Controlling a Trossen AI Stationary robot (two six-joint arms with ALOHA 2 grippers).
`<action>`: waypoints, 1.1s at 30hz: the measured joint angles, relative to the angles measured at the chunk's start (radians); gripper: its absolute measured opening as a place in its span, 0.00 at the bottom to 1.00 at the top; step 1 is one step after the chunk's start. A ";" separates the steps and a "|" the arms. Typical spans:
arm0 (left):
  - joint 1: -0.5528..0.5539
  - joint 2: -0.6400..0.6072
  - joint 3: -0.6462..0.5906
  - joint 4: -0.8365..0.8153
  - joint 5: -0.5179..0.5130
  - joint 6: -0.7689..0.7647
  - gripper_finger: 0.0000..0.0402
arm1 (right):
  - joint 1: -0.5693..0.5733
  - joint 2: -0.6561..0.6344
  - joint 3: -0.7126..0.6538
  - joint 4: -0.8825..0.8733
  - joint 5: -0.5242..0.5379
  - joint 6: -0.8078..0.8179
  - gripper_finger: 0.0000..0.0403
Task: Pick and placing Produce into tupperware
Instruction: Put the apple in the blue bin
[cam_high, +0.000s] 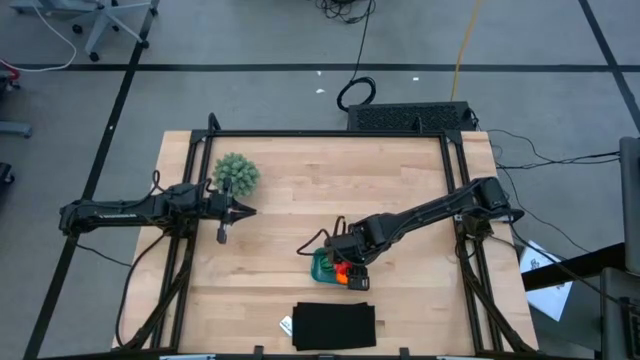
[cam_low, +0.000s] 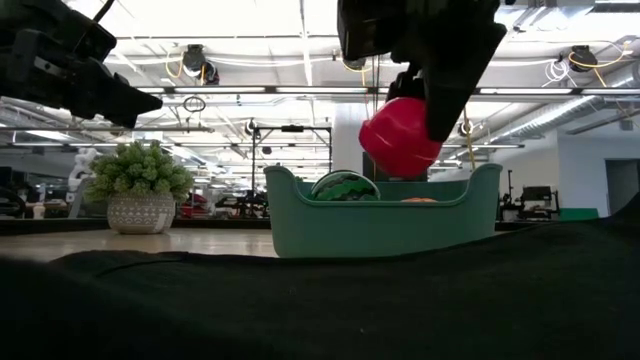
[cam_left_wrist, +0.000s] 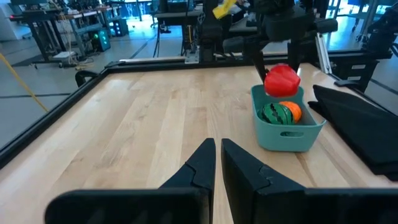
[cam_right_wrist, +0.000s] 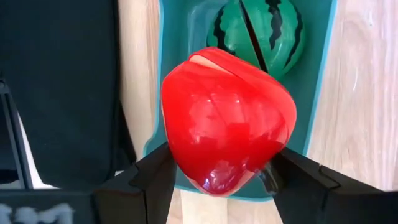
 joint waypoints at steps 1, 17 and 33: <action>0.000 0.000 0.000 -0.003 0.000 0.000 0.08 | 0.000 0.000 0.000 0.002 0.000 0.001 0.53; 0.000 0.000 0.000 -0.007 0.000 0.000 0.08 | 0.002 -0.001 -0.045 0.013 0.021 0.005 0.53; 0.000 0.000 0.000 -0.015 0.000 0.000 0.08 | 0.071 0.023 -0.046 0.052 0.200 -0.018 0.53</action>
